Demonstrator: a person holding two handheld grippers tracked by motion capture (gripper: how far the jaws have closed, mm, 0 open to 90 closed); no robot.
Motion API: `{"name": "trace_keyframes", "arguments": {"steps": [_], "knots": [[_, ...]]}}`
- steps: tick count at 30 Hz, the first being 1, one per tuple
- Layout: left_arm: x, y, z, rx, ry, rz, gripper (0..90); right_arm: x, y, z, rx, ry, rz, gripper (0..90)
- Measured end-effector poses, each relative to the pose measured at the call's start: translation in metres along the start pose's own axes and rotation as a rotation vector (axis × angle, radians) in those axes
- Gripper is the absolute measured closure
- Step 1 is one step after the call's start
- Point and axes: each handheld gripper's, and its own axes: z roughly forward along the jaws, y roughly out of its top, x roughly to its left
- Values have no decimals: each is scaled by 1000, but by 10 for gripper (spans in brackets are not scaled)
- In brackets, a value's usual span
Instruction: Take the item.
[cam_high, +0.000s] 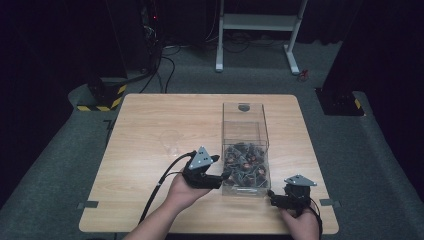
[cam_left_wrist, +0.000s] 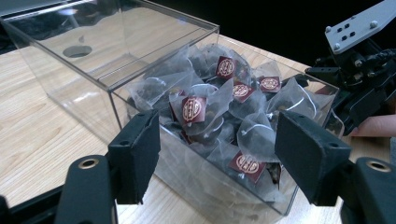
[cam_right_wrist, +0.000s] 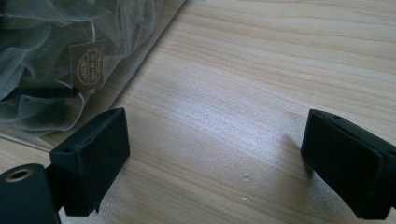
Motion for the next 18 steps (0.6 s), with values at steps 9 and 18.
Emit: {"name": "trace_keyframes", "arguments": {"steps": [9,18], "knots": [[-2,4,9,-5,-20,6,403,0,0,0,-1,3,-6,78],[-4,5,18,10,-14,40,594,0,0,0,-3,5,-12,78]]}}
